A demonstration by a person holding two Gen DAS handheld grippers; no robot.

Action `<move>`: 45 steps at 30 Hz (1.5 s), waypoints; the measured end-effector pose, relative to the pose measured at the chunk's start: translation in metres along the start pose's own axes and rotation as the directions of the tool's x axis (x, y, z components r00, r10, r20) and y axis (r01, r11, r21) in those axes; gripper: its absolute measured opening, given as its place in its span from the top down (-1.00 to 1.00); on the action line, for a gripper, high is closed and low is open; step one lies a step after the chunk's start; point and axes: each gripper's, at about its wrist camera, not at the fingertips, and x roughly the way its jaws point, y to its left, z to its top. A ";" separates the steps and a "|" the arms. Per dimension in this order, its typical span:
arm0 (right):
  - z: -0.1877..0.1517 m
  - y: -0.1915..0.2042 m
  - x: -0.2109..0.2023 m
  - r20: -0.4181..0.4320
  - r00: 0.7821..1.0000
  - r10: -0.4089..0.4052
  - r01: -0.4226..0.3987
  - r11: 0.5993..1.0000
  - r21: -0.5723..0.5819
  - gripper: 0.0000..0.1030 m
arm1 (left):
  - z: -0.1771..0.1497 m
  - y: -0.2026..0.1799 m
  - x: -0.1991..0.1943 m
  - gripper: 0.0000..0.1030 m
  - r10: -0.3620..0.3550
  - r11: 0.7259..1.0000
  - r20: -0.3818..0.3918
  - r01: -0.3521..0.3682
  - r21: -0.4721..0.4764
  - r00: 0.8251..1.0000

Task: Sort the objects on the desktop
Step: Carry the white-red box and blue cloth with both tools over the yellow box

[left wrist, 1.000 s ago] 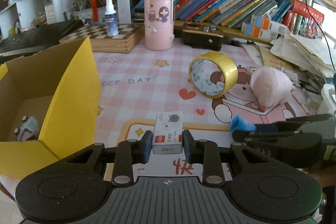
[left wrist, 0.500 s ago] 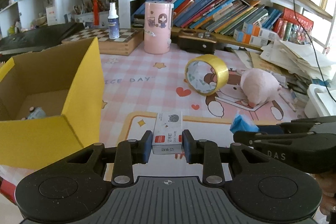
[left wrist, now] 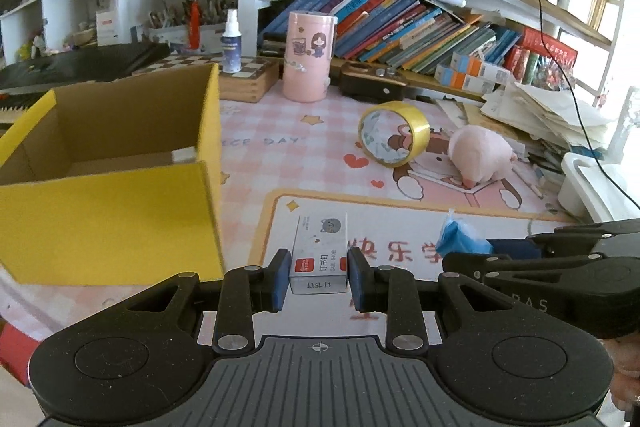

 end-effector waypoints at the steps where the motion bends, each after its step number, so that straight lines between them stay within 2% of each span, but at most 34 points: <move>1: -0.002 0.005 -0.002 0.000 1.000 -0.002 0.002 1.000 -0.001 0.46 | -0.002 0.003 -0.003 0.44 -0.002 1.000 0.000 0.002 -0.001 1.000; 26: -0.055 0.115 -0.038 -0.036 0.999 -0.009 0.008 1.000 -0.013 0.46 | -0.054 0.074 -0.070 0.44 -0.049 0.999 -0.035 0.049 0.003 0.998; 35: -0.062 0.151 -0.034 -0.052 0.998 0.035 -0.037 0.998 -0.042 0.46 | -0.068 0.103 -0.089 0.44 -0.007 1.000 -0.034 0.006 -0.023 0.999; 45: -0.061 0.193 -0.028 -0.065 0.992 0.112 -0.120 0.984 -0.132 0.46 | -0.081 0.136 -0.112 0.44 0.071 0.993 -0.007 -0.071 -0.091 0.997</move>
